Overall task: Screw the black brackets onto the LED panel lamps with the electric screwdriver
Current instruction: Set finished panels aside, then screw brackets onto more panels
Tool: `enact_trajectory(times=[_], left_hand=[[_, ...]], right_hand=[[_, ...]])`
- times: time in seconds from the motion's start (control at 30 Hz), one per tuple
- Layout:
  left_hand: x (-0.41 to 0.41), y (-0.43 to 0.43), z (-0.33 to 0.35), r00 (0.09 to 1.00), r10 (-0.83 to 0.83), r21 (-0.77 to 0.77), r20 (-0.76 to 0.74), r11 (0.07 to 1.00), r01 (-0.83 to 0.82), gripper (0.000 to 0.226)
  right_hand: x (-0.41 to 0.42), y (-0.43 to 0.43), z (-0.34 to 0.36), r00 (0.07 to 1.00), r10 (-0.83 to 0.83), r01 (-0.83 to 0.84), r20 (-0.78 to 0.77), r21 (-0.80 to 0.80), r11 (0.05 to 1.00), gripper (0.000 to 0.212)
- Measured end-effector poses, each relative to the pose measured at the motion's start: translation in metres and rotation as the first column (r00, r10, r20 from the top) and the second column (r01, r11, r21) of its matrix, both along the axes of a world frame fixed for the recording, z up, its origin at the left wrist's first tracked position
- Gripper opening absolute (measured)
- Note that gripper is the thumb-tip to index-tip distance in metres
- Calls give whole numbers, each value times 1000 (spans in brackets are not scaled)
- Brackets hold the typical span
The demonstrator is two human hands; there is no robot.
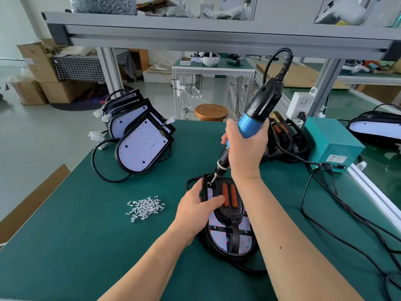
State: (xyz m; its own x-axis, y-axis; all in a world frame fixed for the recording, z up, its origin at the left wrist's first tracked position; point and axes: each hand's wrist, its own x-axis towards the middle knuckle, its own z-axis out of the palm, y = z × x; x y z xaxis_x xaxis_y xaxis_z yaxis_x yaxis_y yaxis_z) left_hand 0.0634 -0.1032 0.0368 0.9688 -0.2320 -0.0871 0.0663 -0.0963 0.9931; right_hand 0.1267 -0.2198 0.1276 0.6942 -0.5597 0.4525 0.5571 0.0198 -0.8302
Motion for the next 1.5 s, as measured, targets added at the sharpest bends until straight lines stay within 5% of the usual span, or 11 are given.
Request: enact_trajectory(times=[0.53,0.77,1.0,1.17,1.27,1.37,1.5], left_hand=[[-1,0,1,1000,8,82,-13,997,-7,33],[-3,0,8,1000,9,62,-18,998,-8,38],[-6,1,11,1000,-4,52,-15,999,4,36],[-8,0,13,1000,4,62,-7,998,-3,33],[-9,-1,13,1000,10,51,-9,999,-10,37],[-11,0,13,1000,19,50,-6,999,-19,36],[-13,0,13,999,38,73,26,997,-40,33]], right_hand=[[-17,4,6,987,162,-162,-4,32,986,26],[-34,-43,48,995,75,-84,59,169,982,27],[-49,-118,-7,890,95,22,-445,251,968,53],[-60,-139,-56,733,3,79,-680,89,993,45],[-65,-142,-74,628,-207,105,-750,-182,978,45],[-71,-140,-86,546,-403,76,-734,-436,897,44],[-73,-130,-93,565,-520,113,-641,-564,818,37]])
